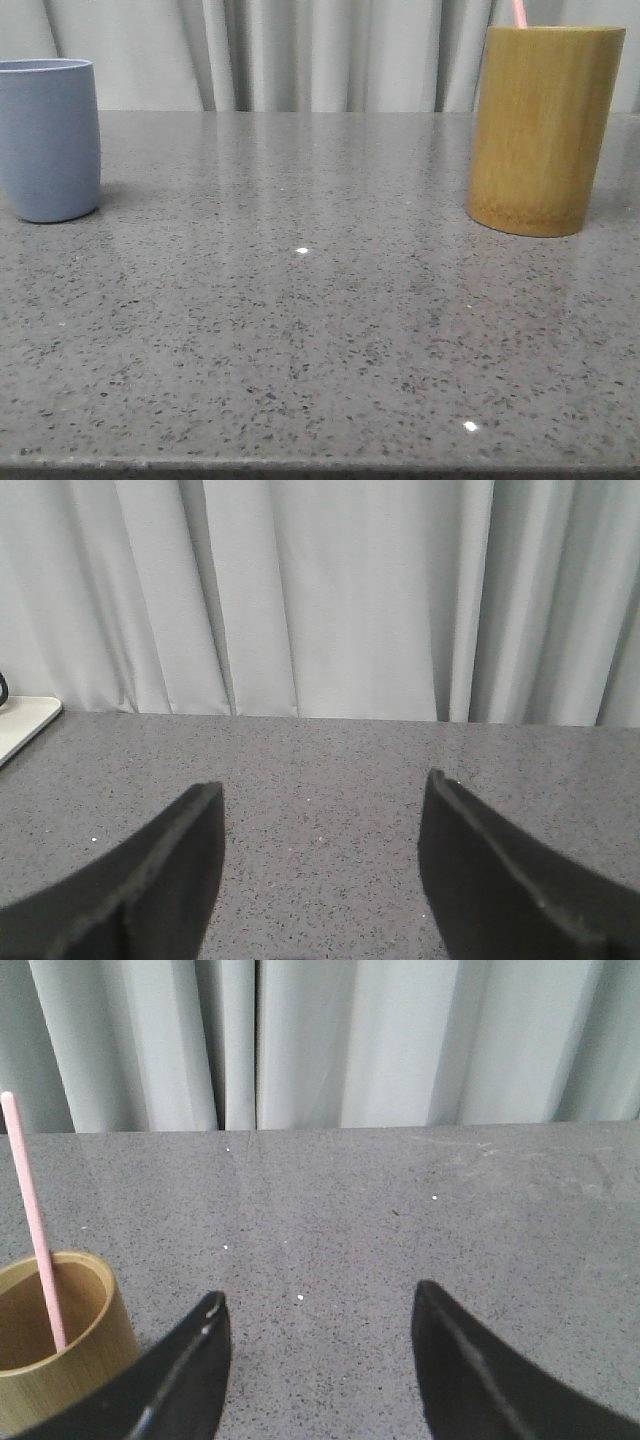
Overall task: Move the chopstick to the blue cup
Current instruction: 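Move the left gripper over the light blue cup, then grasp the blue cup's rim with the left gripper and lift it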
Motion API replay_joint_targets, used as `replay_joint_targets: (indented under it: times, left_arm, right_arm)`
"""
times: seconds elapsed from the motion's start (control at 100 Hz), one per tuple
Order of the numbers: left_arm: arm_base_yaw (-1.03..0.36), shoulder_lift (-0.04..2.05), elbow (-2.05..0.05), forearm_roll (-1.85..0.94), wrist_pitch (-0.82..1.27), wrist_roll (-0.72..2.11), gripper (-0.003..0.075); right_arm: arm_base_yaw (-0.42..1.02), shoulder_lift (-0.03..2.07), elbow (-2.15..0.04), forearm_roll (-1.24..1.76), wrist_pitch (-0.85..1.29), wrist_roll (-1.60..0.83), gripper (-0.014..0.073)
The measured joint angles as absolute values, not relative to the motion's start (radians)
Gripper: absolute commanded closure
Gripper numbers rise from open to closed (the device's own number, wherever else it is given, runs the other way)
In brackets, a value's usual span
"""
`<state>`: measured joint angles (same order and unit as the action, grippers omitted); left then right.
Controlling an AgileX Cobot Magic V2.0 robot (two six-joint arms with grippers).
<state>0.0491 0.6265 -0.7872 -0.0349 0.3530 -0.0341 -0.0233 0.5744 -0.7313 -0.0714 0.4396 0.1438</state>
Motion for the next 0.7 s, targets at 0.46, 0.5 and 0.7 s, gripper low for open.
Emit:
replay_joint_targets:
  times: [0.46, 0.5, 0.7]
  left_arm:
    - [0.049, 0.969, -1.124, -0.158, 0.775, 0.028, 0.0330]
    - [0.049, 1.009, -1.161, -0.174, 0.814, 0.043, 0.0330]
    - [0.049, 1.189, -1.312, -0.258, 0.981, 0.110, 0.0330]
  right_arm:
    - [-0.023, 0.574, -0.731, -0.071, 0.432, 0.144, 0.0172]
    - [-0.023, 0.574, -0.731, -0.071, 0.432, 0.142, 0.0172]
    - [-0.023, 0.574, -0.731, -0.071, 0.430, 0.142, 0.0172]
